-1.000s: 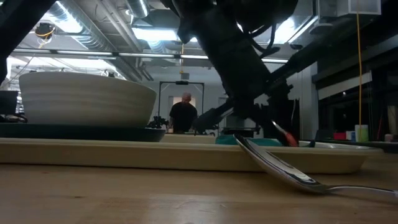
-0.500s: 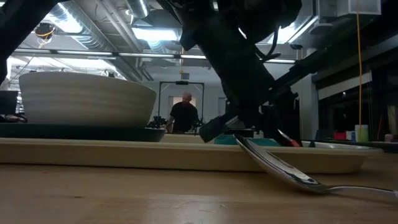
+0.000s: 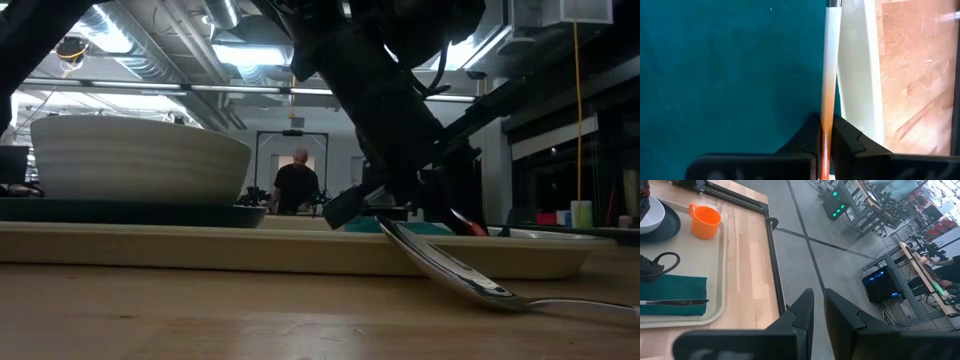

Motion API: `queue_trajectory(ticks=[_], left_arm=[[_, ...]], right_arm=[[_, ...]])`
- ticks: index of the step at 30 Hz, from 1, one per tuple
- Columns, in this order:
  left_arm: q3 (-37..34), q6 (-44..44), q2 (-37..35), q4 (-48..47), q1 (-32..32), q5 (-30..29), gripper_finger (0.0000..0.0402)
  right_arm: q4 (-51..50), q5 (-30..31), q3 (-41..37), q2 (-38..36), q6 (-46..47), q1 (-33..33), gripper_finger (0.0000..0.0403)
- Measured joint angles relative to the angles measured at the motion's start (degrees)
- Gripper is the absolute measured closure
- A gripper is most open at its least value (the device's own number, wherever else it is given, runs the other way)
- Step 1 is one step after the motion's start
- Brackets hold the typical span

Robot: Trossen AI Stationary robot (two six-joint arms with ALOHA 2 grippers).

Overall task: Set up tray
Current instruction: Put the orange knife on the dark green napkin

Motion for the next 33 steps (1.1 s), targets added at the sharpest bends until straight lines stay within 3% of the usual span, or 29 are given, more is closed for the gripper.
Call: queue_trajectory(ticks=[6, 18, 33], left_arm=[[0.0, -0.6, 0.0, 0.0, 0.0, 1.4, 0.0370], [0.0, -0.1, 0.0, 0.7, 0.0, 1.3, 0.0378], [0.0, -2.1, 0.0, 1.5, -0.6, -5.1, 0.0393]], right_arm=[[0.0, 0.0, 0.0, 0.0, 0.0, 0.0, 0.0353], [0.0, 0.0, 0.0, 0.0, 0.0, 0.0, 0.0353], [0.0, 0.0, 0.0, 0.0, 0.0, 0.0, 0.0353]])
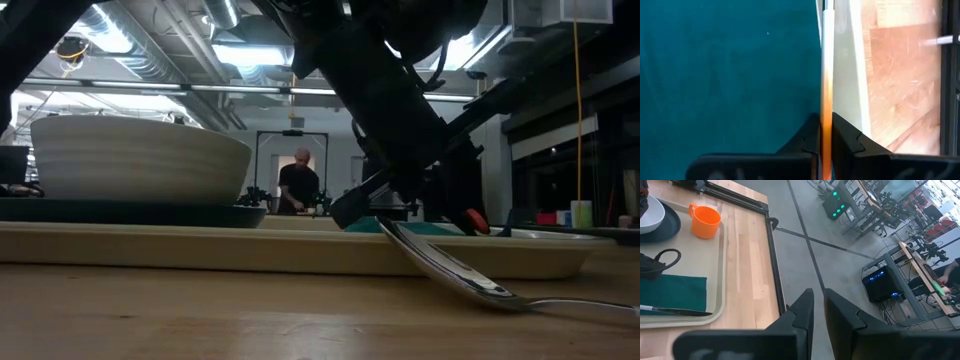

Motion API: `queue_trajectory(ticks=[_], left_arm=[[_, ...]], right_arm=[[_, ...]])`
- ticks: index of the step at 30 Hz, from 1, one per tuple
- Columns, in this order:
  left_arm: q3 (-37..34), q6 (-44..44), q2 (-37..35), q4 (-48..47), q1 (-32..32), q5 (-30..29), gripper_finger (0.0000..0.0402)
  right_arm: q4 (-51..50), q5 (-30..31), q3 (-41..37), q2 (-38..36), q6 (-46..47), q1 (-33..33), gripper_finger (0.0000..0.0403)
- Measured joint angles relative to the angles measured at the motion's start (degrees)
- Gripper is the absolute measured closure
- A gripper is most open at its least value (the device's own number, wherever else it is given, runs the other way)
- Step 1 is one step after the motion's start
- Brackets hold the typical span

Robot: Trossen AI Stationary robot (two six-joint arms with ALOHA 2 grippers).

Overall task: Set up tray
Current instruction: Put the orange knife on the dark green napkin

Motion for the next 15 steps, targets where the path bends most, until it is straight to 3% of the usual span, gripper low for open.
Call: queue_trajectory(ticks=[15], left_arm=[[0.0, -5.5, 0.0, -0.9, -2.1, -3.0, 0.0393]], right_arm=[[0.0, 0.0, 0.0, 0.0, 0.0, 0.0, 0.0353]])
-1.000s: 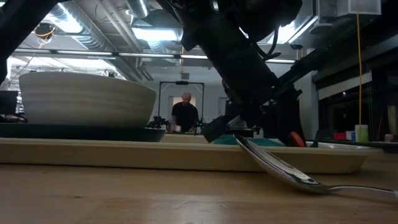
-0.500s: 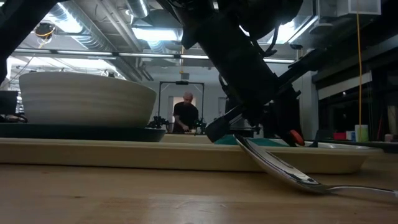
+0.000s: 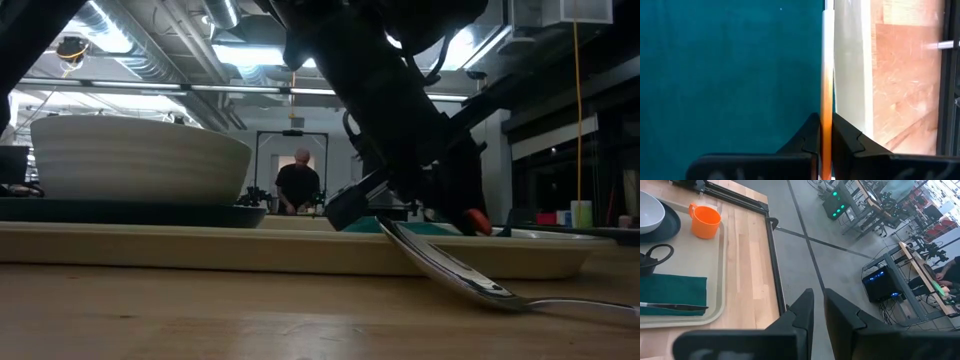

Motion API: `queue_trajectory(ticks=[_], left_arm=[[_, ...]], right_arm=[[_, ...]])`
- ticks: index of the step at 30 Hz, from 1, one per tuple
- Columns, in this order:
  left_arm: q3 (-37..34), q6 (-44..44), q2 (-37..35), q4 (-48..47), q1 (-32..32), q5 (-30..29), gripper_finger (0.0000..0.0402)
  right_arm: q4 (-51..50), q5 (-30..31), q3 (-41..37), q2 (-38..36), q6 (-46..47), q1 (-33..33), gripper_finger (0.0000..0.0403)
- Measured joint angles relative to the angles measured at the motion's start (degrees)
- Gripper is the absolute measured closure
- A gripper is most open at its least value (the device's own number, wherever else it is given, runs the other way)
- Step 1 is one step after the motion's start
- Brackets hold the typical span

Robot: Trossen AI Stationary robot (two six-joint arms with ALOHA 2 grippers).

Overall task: Set up tray
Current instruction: Put the orange knife on the dark green napkin

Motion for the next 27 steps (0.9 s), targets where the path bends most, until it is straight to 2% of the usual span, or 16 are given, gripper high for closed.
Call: queue_trajectory(ticks=[27], left_arm=[[0.0, -1.9, 0.0, 0.8, 0.0, -1.0, 0.0377]], right_arm=[[0.0, 0.0, 0.0, 0.0, 0.0, 0.0, 0.0353]])
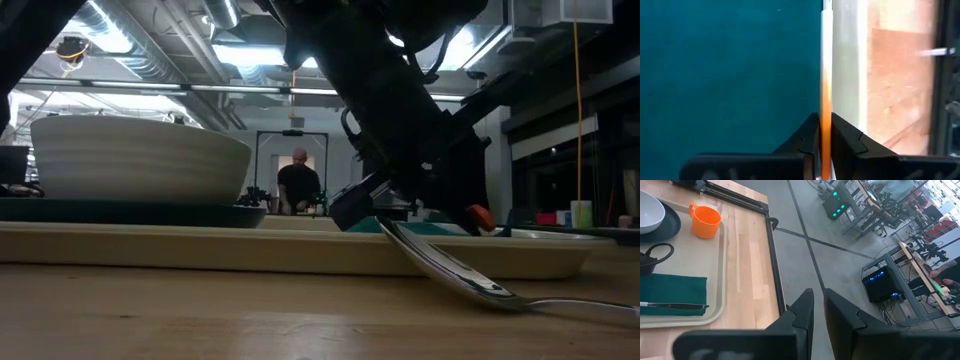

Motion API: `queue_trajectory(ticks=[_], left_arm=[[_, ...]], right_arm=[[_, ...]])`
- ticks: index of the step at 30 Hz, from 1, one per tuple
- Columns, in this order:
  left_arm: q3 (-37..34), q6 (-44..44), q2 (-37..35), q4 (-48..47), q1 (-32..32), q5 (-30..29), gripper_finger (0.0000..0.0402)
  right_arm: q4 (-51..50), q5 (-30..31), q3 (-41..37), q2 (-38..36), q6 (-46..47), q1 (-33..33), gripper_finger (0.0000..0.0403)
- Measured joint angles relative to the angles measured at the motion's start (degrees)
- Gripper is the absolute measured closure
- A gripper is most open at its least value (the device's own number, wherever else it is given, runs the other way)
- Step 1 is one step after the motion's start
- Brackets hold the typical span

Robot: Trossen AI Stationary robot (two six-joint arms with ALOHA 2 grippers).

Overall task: Set up tray
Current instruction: Put the orange knife on the dark green napkin

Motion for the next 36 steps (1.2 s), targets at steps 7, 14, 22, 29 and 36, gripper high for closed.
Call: queue_trajectory(ticks=[7, 14, 22, 29, 36], left_arm=[[0.0, 0.5, 0.0, 0.0, 0.0, 0.5, 0.0375], [0.0, 0.4, 0.0, -0.6, 0.0, 1.5, 0.0370], [0.0, -1.0, 0.0, -1.8, 0.0, 1.5, 0.0355], [0.0, -0.8, 0.0, -1.8, 0.0, 1.2, 0.0387], [0.0, -1.1, 0.0, -1.9, -0.1, -1.1, 0.0382]], right_arm=[[0.0, 0.0, 0.0, -0.1, 0.0, 0.0, 0.0353], [0.0, -0.1, 0.0, -0.8, 0.0, 0.0, 0.0353], [0.0, -0.1, 0.0, -1.2, 0.0, 0.0, 0.0353], [0.0, -0.1, 0.0, -1.2, -0.2, 0.0, 0.0353], [0.0, -0.1, 0.0, -1.2, -0.2, 0.0, 0.0353]])
